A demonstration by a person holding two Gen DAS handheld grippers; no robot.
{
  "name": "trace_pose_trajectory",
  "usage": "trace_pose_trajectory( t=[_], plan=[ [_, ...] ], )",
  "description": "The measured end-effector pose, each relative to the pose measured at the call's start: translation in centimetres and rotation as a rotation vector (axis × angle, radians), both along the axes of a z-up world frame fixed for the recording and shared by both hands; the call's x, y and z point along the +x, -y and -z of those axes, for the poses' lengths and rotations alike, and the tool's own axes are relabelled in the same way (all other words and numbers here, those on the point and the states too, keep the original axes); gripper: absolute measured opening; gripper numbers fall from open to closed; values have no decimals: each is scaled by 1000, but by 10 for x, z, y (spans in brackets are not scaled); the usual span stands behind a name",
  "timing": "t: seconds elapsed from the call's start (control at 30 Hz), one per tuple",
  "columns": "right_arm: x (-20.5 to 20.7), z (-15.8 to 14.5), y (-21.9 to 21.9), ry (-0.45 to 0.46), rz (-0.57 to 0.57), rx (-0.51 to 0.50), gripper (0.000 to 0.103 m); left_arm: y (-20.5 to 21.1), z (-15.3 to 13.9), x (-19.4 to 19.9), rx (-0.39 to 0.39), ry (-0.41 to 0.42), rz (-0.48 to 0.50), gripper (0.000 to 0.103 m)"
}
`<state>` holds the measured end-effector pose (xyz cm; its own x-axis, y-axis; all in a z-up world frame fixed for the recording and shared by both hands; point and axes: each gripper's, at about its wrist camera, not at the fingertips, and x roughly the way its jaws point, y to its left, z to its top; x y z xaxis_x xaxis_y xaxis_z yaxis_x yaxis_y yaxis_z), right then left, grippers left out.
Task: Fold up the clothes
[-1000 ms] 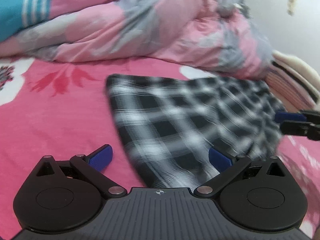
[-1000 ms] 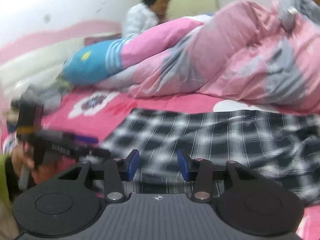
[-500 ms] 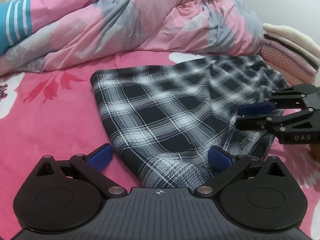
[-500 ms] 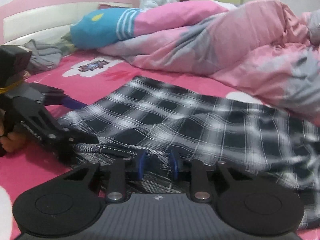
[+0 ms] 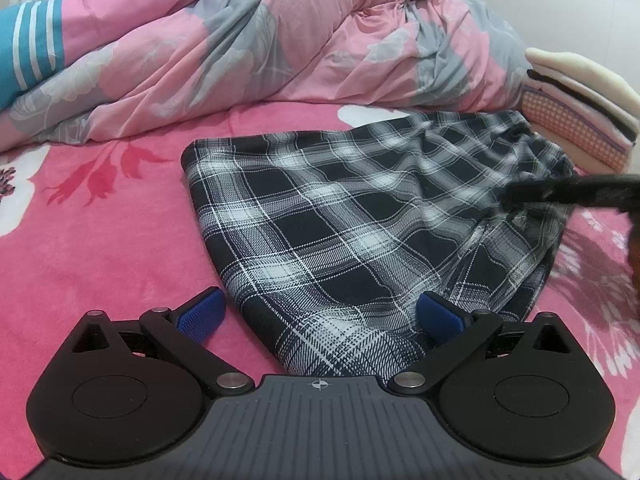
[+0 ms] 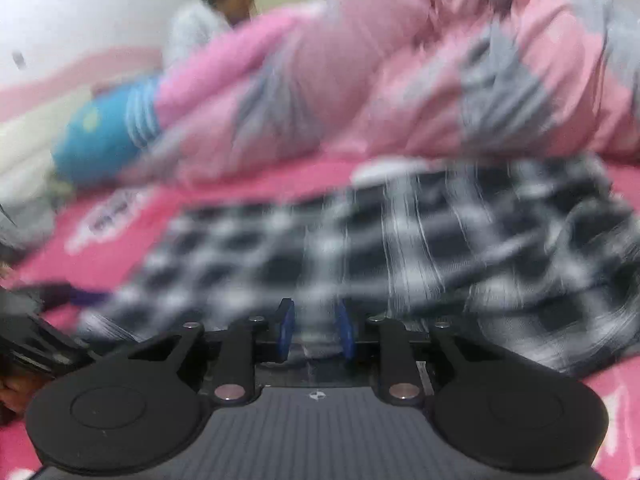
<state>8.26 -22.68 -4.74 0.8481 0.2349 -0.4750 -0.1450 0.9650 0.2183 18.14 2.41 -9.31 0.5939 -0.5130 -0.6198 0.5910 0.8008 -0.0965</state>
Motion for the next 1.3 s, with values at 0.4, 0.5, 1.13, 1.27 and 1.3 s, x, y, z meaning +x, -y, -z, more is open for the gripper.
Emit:
trace_pose_trajectory(
  t=[0.4,0.5,1.13,1.27,1.3],
  plan=[
    [-1,9,-32,-29,-141,-98,5,0,0,0,-2,-2,2,103],
    [2,5,-20,0,-109,-22,5,-1,0,1,-3,-4,3,103],
    [4,19,-32,-48,-160,-255,31,-3,0,1,-5,-4,7,103],
    [6,17,-41,-39,-192,-340,37,-2,0,1,-6,-4,6,103],
    [6,16,-41,-37,-197,-359,39,-2,0,1,-6,-4,6,103]
  ],
)
